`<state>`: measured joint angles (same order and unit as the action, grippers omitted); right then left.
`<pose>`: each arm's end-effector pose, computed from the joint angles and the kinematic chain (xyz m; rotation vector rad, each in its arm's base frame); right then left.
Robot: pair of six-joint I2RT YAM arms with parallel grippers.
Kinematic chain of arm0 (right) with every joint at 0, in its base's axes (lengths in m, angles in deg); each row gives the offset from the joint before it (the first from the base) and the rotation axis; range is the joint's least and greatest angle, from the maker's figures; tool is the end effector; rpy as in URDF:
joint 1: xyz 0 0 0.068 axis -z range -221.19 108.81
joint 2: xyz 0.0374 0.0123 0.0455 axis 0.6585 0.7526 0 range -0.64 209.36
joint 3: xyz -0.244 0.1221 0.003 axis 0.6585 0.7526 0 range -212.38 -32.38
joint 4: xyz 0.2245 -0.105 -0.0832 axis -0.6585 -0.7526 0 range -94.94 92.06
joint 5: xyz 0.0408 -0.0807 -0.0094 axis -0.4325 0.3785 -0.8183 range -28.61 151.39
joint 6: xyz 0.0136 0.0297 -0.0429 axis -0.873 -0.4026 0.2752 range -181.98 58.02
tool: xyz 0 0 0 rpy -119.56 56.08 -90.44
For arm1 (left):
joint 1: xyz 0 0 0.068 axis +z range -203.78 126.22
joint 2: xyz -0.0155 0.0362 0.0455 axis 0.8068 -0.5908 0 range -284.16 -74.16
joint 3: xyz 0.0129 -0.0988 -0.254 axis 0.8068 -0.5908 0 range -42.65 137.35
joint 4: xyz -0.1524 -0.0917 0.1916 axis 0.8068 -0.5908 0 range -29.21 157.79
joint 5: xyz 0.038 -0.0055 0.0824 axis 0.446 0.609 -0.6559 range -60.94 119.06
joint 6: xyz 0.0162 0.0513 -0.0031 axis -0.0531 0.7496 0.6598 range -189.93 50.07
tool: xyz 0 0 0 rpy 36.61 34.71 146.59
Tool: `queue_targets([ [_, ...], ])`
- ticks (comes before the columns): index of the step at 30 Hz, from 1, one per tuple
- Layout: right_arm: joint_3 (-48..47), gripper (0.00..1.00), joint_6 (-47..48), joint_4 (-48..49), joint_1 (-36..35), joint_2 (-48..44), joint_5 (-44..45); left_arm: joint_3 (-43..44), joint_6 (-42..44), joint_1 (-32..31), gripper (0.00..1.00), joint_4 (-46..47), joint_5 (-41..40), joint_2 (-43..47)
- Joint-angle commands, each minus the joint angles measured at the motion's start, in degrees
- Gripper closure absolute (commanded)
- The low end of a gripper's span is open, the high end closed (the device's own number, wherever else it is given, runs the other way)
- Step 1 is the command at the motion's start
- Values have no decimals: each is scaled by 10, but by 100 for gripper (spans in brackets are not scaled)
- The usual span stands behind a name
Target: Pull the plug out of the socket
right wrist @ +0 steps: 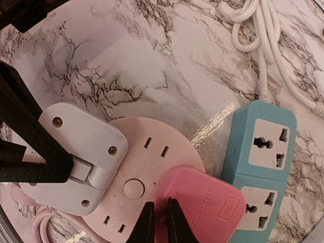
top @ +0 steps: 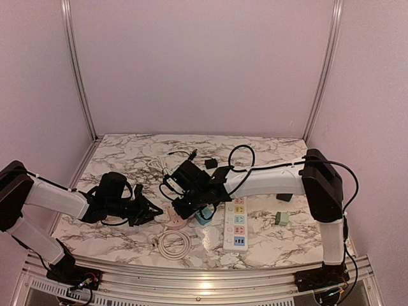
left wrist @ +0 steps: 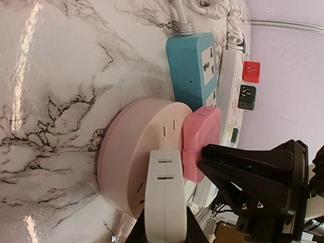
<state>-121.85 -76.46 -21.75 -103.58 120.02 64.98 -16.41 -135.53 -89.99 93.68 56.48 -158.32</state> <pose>0.2142 0.4051 0.1753 -1.0284 2.3773 0.4441 0.2030 -0.1689 0.1444 -0.3027 2.4649 -1.4362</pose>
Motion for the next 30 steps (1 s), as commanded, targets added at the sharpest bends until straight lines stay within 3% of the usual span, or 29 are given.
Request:
queue_targets([
  [1, 8, 90, -5, -55, -6, 51, -25, 4, 0, 1, 100, 125, 50, 37],
  [16, -4, 90, -5, -63, -6, 61, -30, 24, 60, 1, 100, 84, 59, 57],
  [25, -4, 90, -7, -62, -8, 64, -28, -7, -39, 10, 100, 186, 72, 34],
  [30, -7, 90, -9, -63, -12, 66, -23, -4, -54, 11, 100, 180, 77, 24],
])
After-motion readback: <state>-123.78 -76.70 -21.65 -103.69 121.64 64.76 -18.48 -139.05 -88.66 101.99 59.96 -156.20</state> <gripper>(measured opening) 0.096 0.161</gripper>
